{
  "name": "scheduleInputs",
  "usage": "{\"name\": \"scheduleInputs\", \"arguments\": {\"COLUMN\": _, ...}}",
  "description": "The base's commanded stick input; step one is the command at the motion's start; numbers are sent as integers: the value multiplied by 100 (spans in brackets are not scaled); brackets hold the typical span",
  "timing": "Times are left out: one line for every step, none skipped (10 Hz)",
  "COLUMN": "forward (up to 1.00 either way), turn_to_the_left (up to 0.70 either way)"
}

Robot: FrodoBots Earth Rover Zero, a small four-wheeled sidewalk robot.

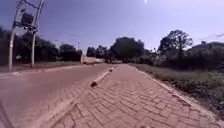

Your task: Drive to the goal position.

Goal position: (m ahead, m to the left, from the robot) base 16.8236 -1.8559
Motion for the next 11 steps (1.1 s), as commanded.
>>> {"name": "scheduleInputs", "arguments": {"forward": 30, "turn_to_the_left": 0}}
{"name": "scheduleInputs", "arguments": {"forward": 30, "turn_to_the_left": 0}}
{"name": "scheduleInputs", "arguments": {"forward": 30, "turn_to_the_left": 0}}
{"name": "scheduleInputs", "arguments": {"forward": 30, "turn_to_the_left": 0}}
{"name": "scheduleInputs", "arguments": {"forward": 30, "turn_to_the_left": 0}}
{"name": "scheduleInputs", "arguments": {"forward": 30, "turn_to_the_left": 0}}
{"name": "scheduleInputs", "arguments": {"forward": 30, "turn_to_the_left": 0}}
{"name": "scheduleInputs", "arguments": {"forward": 30, "turn_to_the_left": 0}}
{"name": "scheduleInputs", "arguments": {"forward": 30, "turn_to_the_left": 0}}
{"name": "scheduleInputs", "arguments": {"forward": 30, "turn_to_the_left": 0}}
{"name": "scheduleInputs", "arguments": {"forward": 30, "turn_to_the_left": 0}}
